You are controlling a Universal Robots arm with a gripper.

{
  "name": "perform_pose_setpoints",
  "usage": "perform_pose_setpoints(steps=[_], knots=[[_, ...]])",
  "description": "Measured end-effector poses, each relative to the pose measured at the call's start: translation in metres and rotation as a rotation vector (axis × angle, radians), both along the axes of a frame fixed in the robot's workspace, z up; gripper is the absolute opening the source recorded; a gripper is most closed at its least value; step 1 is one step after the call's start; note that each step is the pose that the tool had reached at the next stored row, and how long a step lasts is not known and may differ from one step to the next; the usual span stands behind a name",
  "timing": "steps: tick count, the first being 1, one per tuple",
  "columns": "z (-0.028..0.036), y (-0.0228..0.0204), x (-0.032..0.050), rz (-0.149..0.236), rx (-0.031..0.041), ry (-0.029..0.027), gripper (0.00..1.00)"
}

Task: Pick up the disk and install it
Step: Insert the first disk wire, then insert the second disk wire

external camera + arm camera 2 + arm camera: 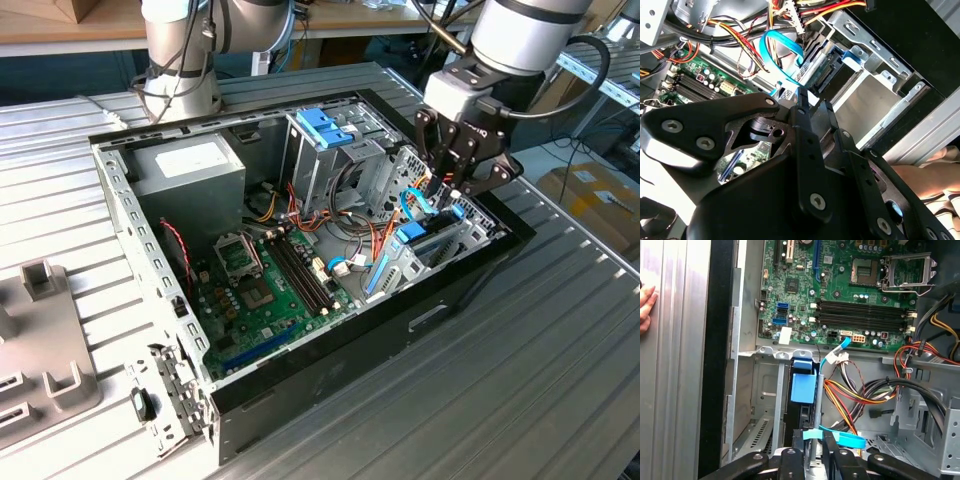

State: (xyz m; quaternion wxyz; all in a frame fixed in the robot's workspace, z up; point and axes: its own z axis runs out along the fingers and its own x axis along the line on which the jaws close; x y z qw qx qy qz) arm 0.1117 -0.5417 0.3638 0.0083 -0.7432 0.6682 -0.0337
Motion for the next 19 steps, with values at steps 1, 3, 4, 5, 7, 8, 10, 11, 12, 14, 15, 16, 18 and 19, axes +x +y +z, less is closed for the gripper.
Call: perform_pose_setpoints(steps=[1, 3, 4, 5, 7, 8, 10, 11, 12, 14, 15, 16, 18, 19], knots=[[0.0000, 0.0001, 0.0001, 0.000, 0.0000, 0.0000, 0.29], [0.0000, 0.0003, 0.0007, 0.000, 0.0000, 0.0000, 0.29], [0.0001, 0.0002, 0.0016, 0.000, -0.0002, 0.0000, 0.29], [0.0000, 0.0002, 0.0023, 0.000, 0.0000, 0.0000, 0.29], [0.0001, 0.0002, 0.0047, 0.000, -0.0001, 0.0000, 0.29], [0.0000, 0.0003, 0.0054, 0.000, 0.0000, 0.0000, 0.29], [0.0001, 0.0002, 0.0060, 0.000, -0.0001, 0.0000, 0.29], [0.0000, 0.0002, 0.0063, 0.000, 0.0010, 0.0000, 0.29], [0.0001, 0.0002, 0.0063, 0.000, 0.0014, 0.0000, 0.29], [0.0000, 0.0002, 0.0063, 0.000, 0.0016, 0.0000, 0.29], [0.0000, 0.0003, 0.0063, 0.000, 0.0017, 0.0000, 0.29], [0.0000, 0.0005, 0.0064, 0.000, 0.0018, 0.0000, 0.29], [0.0001, 0.0011, 0.0065, 0.000, 0.0015, 0.0000, 0.29], [0.0000, 0.0011, 0.0065, 0.000, 0.0016, 0.0000, 0.29]])
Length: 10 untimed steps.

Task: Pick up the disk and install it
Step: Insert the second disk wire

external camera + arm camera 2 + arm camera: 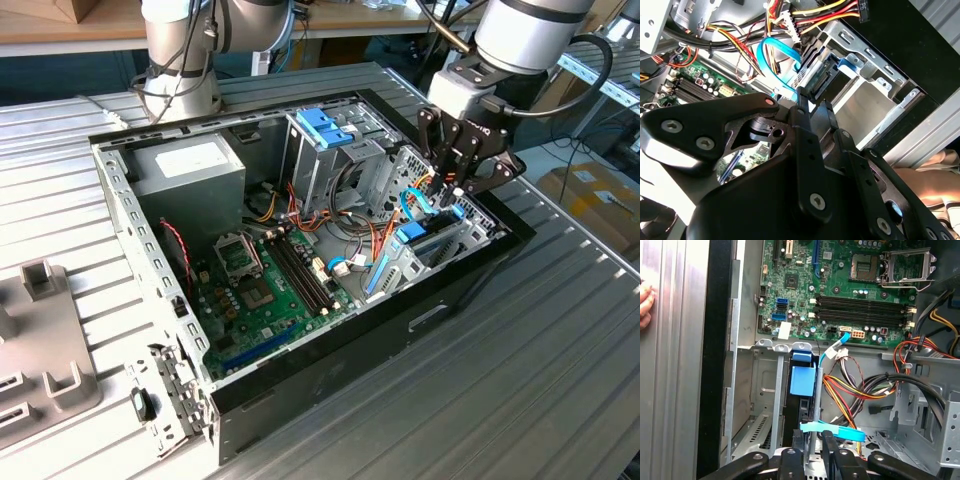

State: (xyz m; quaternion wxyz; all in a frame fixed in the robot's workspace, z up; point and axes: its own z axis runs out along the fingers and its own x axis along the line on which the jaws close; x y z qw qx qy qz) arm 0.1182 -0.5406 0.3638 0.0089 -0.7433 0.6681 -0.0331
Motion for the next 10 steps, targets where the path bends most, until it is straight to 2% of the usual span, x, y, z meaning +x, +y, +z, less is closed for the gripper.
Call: perform_pose_setpoints(steps=[10], knots=[[0.0034, 0.0000, 0.0000, 0.000, 0.0001, 0.0000, 0.29]])
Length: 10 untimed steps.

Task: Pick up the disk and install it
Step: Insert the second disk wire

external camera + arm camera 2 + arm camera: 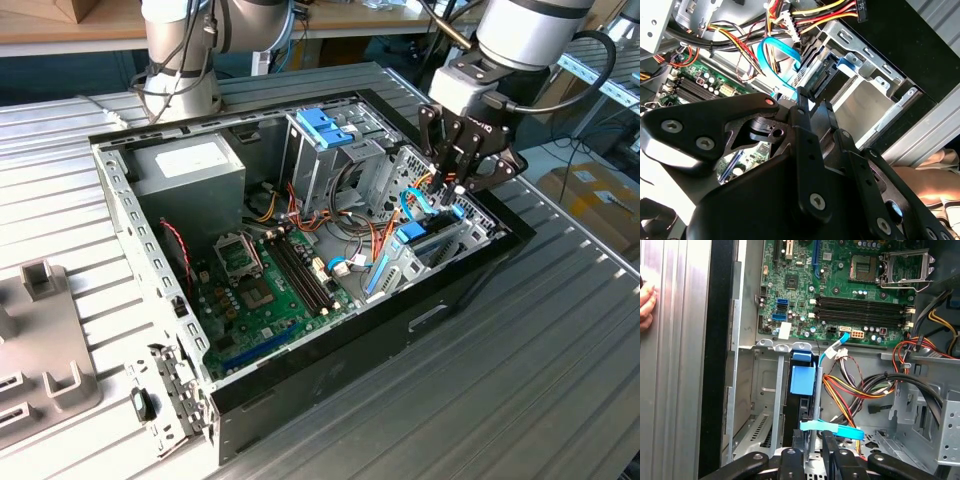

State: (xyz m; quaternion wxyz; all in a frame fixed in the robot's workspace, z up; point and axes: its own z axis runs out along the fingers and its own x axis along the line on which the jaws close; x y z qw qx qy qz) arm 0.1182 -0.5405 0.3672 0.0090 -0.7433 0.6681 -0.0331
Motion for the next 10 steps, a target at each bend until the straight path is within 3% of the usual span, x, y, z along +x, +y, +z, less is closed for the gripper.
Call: perform_pose_setpoints(steps=[10], knots=[[0.0000, 0.0013, 0.0024, 0.000, 0.0000, 0.0000, 0.29]])
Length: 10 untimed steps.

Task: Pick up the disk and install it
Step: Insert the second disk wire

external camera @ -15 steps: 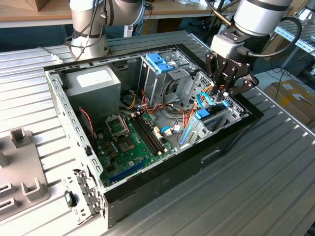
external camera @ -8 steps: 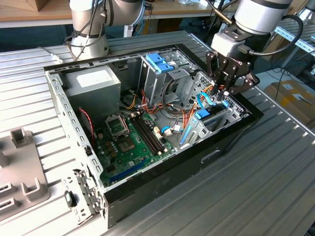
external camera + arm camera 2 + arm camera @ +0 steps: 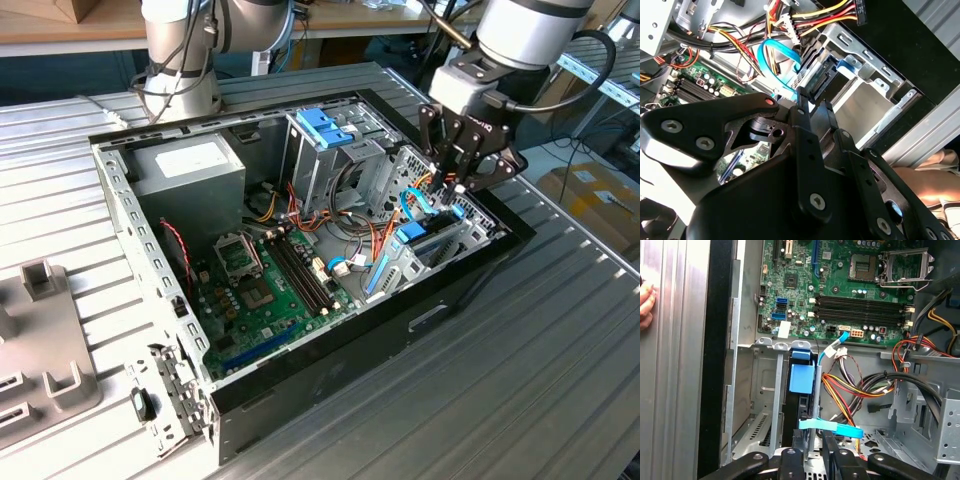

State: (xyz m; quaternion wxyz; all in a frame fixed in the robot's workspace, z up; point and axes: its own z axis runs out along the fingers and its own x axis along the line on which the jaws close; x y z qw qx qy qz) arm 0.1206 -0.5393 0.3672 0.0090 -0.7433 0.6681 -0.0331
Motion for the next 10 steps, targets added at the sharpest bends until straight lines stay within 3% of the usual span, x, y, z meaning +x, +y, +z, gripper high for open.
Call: perform_pose_setpoints(steps=[10], knots=[[0.0000, 0.0004, 0.0140, 0.000, -0.0001, 0.0000, 0.29]])
